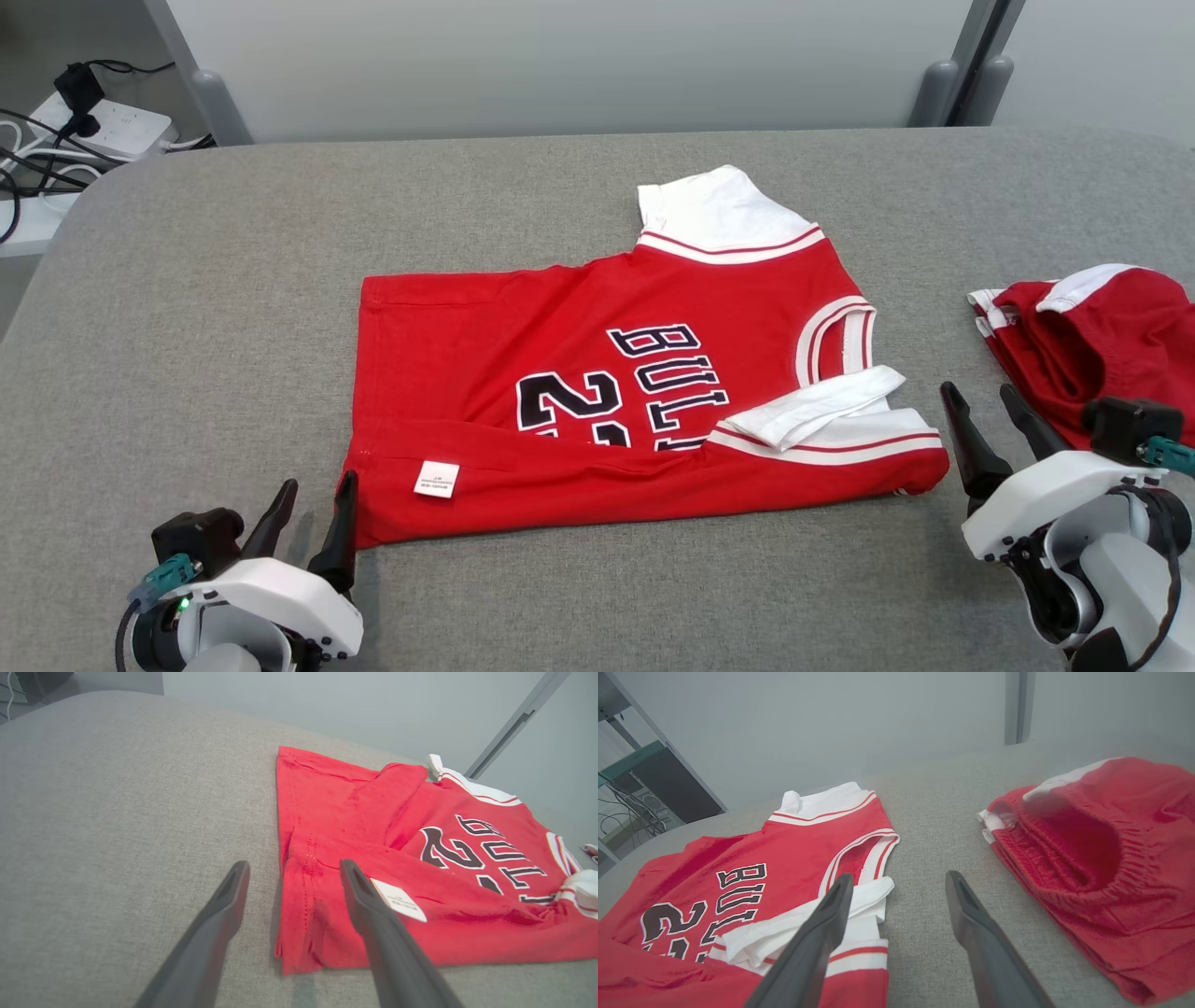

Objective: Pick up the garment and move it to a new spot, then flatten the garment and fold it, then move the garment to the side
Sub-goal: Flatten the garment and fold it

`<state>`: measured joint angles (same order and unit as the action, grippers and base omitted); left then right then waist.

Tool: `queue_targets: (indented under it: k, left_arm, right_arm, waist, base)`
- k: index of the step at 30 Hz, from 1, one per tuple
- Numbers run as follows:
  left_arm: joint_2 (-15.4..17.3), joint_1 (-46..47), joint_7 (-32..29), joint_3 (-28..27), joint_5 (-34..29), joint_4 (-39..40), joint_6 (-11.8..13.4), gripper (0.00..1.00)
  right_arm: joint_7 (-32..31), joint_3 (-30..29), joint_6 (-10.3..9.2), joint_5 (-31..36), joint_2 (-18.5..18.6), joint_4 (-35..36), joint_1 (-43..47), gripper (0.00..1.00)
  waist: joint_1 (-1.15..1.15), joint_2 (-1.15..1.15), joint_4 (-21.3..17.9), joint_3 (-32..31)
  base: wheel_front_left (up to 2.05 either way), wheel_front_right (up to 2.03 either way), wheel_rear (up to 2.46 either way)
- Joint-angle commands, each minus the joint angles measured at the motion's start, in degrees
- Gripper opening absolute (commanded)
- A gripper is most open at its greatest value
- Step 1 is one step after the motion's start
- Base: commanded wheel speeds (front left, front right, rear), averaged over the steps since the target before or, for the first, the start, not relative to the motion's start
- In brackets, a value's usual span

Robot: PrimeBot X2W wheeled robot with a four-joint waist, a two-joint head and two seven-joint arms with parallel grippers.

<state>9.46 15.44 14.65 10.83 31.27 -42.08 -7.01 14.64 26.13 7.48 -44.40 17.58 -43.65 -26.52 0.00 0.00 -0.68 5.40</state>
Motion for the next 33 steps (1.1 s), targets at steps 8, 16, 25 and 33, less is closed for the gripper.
queue_targets:
  k: [8, 16, 25, 33]
  left_arm:
    - [-0.5, 1.3, 0.3, -5.6, -7.0, 4.5, -0.1, 1.0]
    - [-2.1, 0.2, 0.3, -10.6, -15.5, 12.3, 2.2, 1.0]
    - [-4.8, -2.9, 0.3, -13.9, -20.8, 17.0, 2.9, 1.0]
    - [-6.2, -6.0, 0.3, -14.9, -23.1, 19.5, 3.7, 1.0]
  right_arm:
    - [0.4, -4.9, 0.01, 6.1, -1.8, 6.5, 0.4, 1.0]
    - [0.4, -13.0, 0.01, 15.9, -5.6, 13.7, 1.5, 1.0]
    - [0.4, -17.1, 0.01, 24.3, -8.5, 16.2, 4.5, 1.0]
    - [0.4, -19.6, 0.01, 28.6, -10.9, 16.7, 7.6, 1.0]
  waist:
    - [0.0, 0.0, -0.5, 0.0]
    - [0.0, 0.0, -0.8, 0.4]
    - [0.0, 0.0, -0.9, -0.4]
    - [0.0, 0.0, -1.4, -1.2]
  base:
    - [0.0, 0.0, 0.0]
    - [0.0, 0.0, 0.0]
    - [0.0, 0.0, 0.0]
    - [0.0, 0.0, 0.0]
